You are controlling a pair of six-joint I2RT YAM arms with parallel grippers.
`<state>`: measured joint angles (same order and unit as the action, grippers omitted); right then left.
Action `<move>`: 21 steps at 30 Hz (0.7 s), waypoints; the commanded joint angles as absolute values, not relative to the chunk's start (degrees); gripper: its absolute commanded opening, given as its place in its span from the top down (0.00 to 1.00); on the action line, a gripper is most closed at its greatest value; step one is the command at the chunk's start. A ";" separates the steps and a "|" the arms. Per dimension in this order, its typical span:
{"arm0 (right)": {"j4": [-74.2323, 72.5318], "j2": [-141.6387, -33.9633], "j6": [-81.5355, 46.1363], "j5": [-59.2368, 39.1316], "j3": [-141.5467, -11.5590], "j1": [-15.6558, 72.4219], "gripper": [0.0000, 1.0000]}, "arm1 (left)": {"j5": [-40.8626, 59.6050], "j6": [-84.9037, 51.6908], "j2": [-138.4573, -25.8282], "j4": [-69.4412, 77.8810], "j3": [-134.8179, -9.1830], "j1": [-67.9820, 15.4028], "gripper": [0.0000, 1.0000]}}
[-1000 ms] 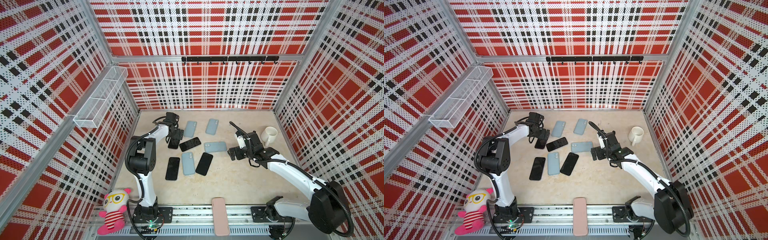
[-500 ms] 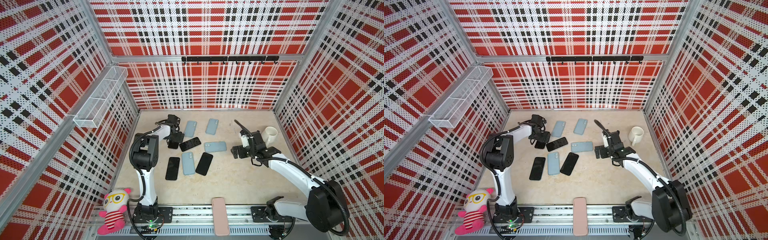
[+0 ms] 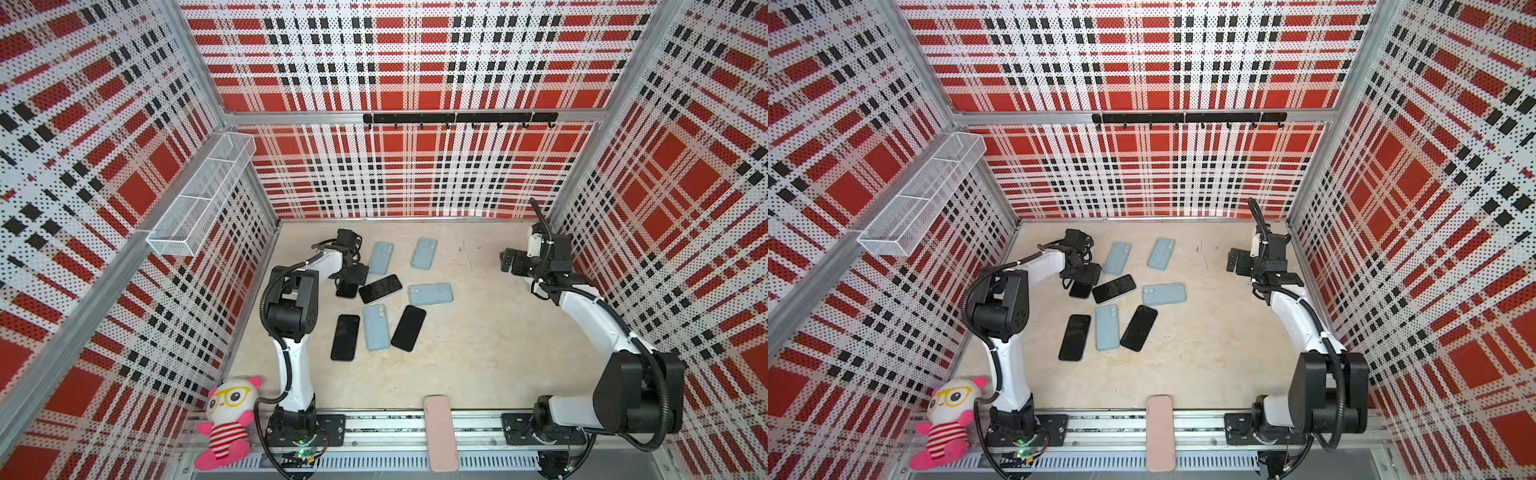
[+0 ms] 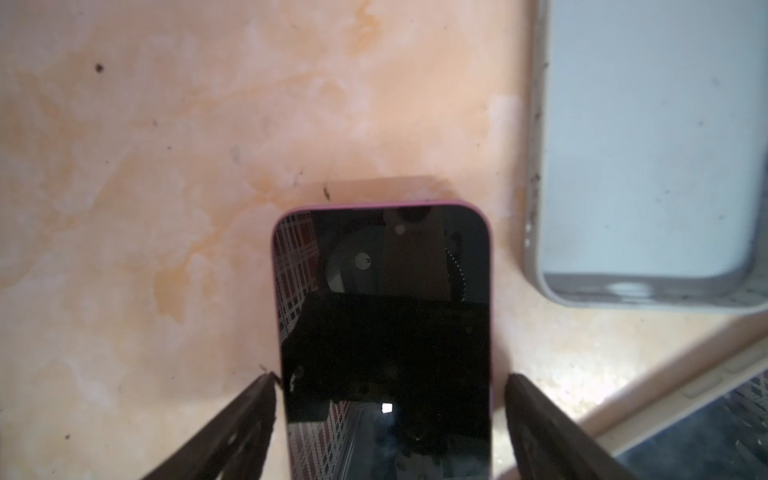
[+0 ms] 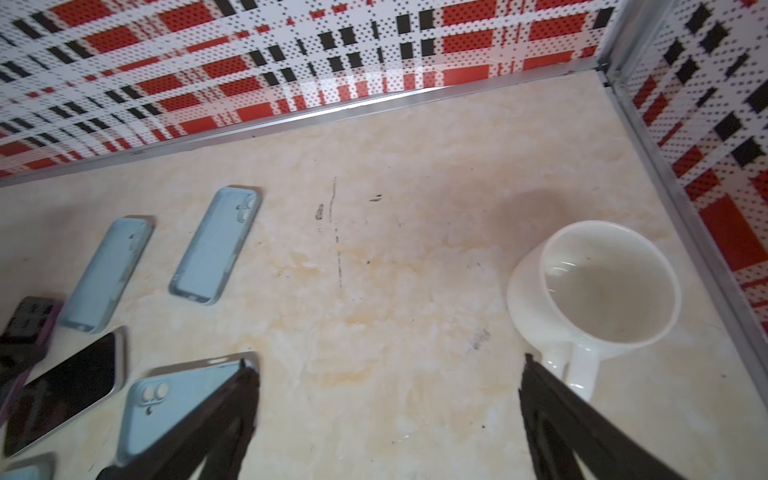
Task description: Put the phone into the phone case
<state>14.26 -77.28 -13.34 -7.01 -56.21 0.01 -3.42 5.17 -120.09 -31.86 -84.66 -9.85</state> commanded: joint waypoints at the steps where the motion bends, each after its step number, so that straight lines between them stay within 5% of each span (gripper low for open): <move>1: 15.51 -73.77 -14.06 -12.40 -52.98 0.74 0.00 | -3.68 5.59 -123.50 -33.38 -84.84 -10.02 0.17; 10: 19.29 -68.07 -13.64 -13.25 -47.19 2.00 0.00 | -4.92 4.57 -120.77 -36.92 -86.70 -9.93 0.27; 21: 14.36 -71.15 -15.92 -19.33 -44.96 9.94 0.00 | -3.19 1.15 -111.00 -39.89 -84.94 -10.49 0.25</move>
<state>16.88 -69.84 -14.63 -15.94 -46.28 8.86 -3.64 2.46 -114.87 -37.56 -86.13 -10.09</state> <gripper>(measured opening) 0.999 0.746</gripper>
